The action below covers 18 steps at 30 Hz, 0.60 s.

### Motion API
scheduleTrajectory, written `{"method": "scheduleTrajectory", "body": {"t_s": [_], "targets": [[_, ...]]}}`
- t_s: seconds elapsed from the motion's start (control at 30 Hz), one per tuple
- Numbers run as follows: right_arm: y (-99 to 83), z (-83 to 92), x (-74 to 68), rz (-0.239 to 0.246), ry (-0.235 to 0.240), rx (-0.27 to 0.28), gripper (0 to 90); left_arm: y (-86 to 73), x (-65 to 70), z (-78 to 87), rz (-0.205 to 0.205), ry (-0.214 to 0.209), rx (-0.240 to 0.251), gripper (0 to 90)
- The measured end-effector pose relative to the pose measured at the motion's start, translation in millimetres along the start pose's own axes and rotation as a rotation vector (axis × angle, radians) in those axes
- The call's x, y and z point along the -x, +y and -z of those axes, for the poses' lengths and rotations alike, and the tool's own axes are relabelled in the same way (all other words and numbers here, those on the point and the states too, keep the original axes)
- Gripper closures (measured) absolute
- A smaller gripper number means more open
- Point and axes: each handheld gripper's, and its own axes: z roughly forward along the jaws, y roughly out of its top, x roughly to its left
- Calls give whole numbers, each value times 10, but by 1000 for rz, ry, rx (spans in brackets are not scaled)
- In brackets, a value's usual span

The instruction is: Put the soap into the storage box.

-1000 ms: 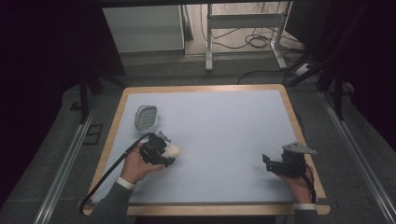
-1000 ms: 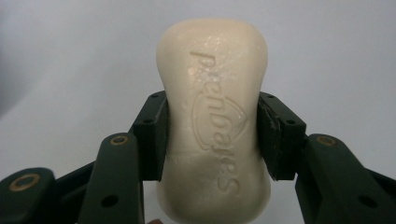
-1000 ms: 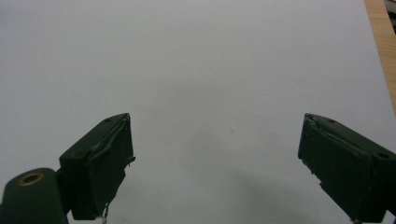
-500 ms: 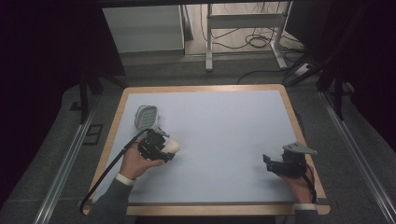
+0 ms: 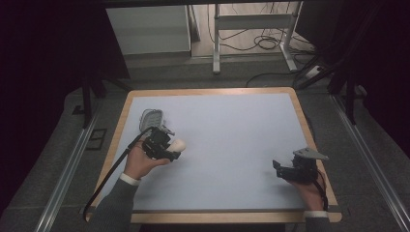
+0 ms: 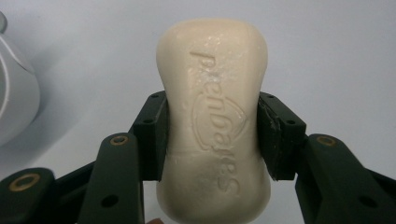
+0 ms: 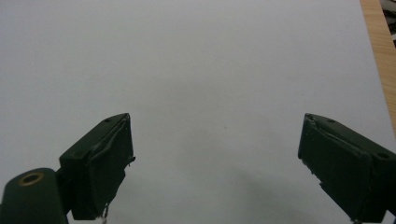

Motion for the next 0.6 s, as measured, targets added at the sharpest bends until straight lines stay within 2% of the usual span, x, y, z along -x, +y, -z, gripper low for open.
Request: {"method": "scheduleTrajectory", "body": {"t_s": [0.6], "targets": [[-4, -2, 12, -12, -6, -5, 101, 82, -114, 64, 15, 7, 13, 497]]}}
